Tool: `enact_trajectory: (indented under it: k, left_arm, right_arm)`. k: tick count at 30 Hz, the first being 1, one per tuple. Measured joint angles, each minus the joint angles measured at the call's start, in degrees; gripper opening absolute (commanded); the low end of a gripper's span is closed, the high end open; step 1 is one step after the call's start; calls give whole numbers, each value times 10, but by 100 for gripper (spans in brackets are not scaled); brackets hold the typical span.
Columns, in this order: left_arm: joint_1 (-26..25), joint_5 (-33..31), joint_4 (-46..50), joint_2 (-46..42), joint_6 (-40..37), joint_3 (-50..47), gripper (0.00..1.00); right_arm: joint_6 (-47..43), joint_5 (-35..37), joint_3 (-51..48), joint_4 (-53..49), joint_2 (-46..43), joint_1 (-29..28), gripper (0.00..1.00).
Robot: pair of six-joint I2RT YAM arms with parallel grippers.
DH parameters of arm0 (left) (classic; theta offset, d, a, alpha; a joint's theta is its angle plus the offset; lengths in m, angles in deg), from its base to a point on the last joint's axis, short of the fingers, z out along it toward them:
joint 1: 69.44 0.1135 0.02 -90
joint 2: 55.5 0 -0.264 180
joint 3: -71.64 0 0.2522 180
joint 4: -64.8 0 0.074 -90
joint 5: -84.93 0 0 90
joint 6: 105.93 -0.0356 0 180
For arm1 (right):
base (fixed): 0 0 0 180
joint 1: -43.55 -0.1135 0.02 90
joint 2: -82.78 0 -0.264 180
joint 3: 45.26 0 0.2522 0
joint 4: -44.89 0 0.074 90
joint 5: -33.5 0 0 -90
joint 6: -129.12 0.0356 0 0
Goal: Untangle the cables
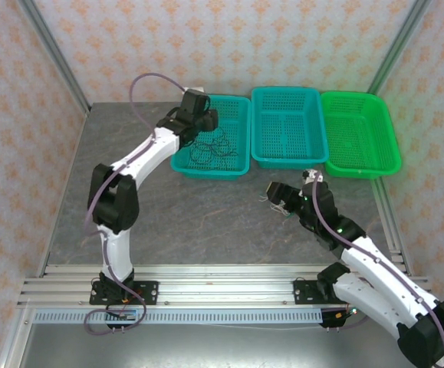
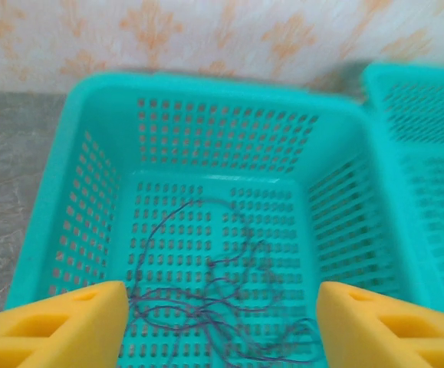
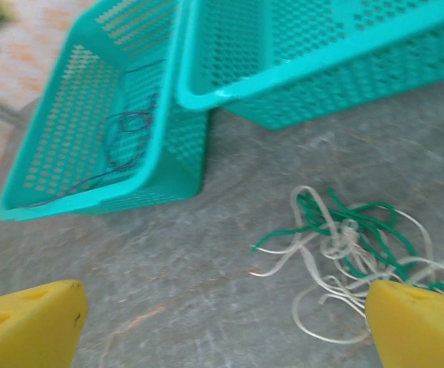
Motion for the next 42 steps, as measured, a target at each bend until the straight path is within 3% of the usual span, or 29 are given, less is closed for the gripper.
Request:
enact_trajectory:
  k: [7, 14, 17, 22, 25, 27, 31, 35, 42]
  left_arm:
    - [-21, 82, -88, -253, 49, -116, 69]
    - [-198, 85, -120, -435, -4, -294, 72]
    - [-226, 74, -147, -456, -8, -370, 72]
    - [-276, 72, -133, -462, -7, -470, 72]
    - [-282, 70, -134, -462, -1, -494, 73]
    - [-282, 62, -137, -465, 4, -504, 74]
    - [-282, 30, -137, -472, 22, -509, 77]
    - [-281, -6, -104, -453, 48, -481, 78]
    - [-261, 16, -89, -374, 141, -424, 78]
  right_arm:
    - [50, 38, -2, -61, 27, 60, 94]
    - [51, 4, -28, -68, 112, 99, 93]
    - [38, -16, -26, -49, 165, 102, 86]
    - [11, -19, -16, -2, 296, 103, 54]
    - [5, -5, -9, -7, 307, 106, 19]
    - [5, 0, -10, -7, 307, 111, 3]
    - [-10, -27, -14, 28, 283, 107, 0]
    - [-47, -61, -26, 27, 181, 106, 0]
    - [-119, -145, -27, 16, 74, 72, 0]
